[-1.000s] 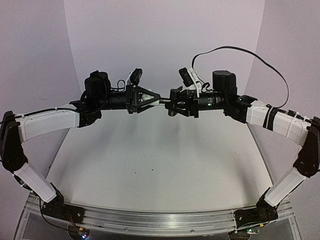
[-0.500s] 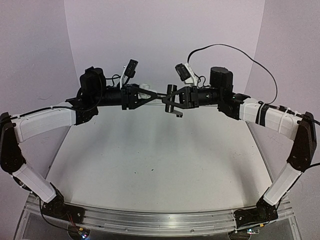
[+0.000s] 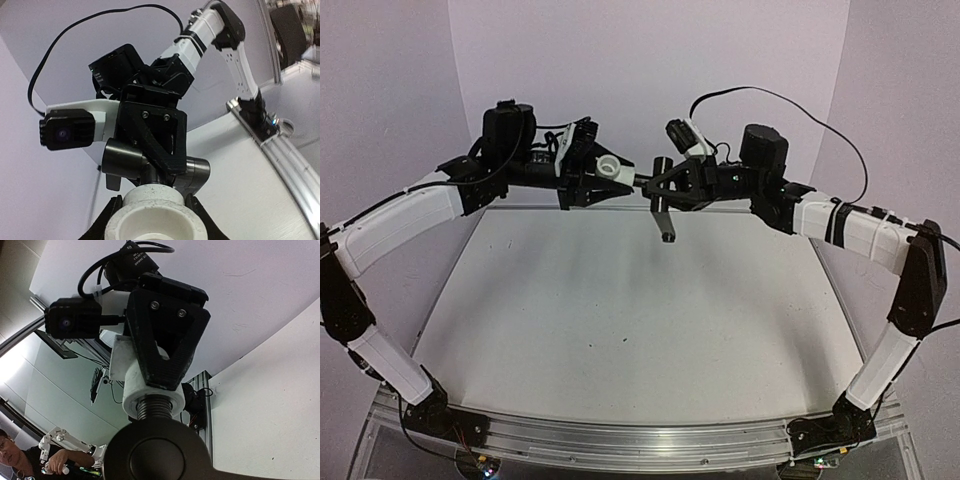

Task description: Install the water faucets

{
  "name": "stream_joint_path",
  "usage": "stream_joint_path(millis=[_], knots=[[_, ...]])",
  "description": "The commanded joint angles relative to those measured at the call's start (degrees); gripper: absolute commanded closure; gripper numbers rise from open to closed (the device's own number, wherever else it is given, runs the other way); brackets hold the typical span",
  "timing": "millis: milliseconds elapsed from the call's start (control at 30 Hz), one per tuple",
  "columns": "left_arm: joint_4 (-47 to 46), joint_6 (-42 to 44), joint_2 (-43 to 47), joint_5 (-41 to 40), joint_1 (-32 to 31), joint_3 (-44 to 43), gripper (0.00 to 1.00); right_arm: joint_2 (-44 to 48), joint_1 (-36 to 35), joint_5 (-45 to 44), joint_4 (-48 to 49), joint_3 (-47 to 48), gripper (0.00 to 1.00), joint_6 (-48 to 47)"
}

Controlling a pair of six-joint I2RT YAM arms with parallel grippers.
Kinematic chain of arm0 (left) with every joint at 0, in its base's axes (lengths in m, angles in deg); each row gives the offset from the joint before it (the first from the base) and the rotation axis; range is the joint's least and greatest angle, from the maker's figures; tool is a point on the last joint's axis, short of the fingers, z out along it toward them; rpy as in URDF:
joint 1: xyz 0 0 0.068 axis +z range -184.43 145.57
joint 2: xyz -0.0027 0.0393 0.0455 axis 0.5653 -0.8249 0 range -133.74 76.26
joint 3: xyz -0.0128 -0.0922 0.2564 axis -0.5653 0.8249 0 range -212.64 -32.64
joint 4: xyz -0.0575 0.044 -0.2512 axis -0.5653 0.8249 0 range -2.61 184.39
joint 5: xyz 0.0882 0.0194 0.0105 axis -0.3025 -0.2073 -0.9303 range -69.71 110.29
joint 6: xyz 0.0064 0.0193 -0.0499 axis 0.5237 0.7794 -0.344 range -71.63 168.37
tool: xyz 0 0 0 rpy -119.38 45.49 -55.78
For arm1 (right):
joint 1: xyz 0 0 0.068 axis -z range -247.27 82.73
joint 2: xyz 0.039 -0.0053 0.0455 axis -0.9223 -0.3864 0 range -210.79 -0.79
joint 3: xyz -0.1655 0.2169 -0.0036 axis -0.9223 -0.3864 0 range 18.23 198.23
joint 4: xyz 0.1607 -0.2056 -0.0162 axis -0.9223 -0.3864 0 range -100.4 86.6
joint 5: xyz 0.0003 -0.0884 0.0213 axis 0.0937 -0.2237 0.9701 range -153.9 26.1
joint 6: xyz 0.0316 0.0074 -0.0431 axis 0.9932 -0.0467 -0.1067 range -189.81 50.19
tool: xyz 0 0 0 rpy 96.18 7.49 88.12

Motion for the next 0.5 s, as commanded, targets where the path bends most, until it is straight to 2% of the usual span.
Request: stream_joint_path(millis=[0, 100, 200, 267, 333, 367, 400, 433, 467], knots=[[26.45, 31.72, -7.59, 0.01, -4.66, -12.47, 1.0, -2.02, -4.37, -0.97, 7.62, 5.83, 1.0, 4.48], [35.37, 44.13, -8.6, -1.05, -4.82, -17.09, 1.0, -2.82, -4.37, -0.9, 7.17, 6.94, 1.0, 4.99], [36.29, 53.38, -6.13, -3.7, -4.9, -15.19, 1.0, -3.36, -4.37, -1.63, 7.1, 7.63, 1.0, 5.53], [36.04, 55.32, -5.14, -5.22, -4.91, -14.97, 1.0, -3.46, -4.37, -2.55, 7.09, 7.96, 1.0, 5.29], [34.26, 50.87, -4.49, -5.79, -4.93, -15.48, 1.0, -3.2, -4.37, -4.12, 7.05, 7.96, 1.0, 4.11], [32.78, 47.99, -3.86, -5.67, -4.87, -15.07, 0.96, -2.88, -4.32, -4.94, 6.91, 7.92, 1.0, 3.23], [30.26, 45.15, -2.86, -5.53, -4.77, -13.53, 0.86, -2.59, -4.23, -5.62, 6.84, 7.86, 1.0, 2.58], [27.69, 43.1, -1.84, -5.51, -4.73, -10.64, 0.75, -2.34, -4.05, -6.14, 6.81, 7.75, 1.0, 1.94], [22.82, 40.32, -0.46, -6.27, -4.74, -7.47, 0.55, -2.09, -3.91, -6.41, 6.78, 7.65, 1.0, 1.56]])
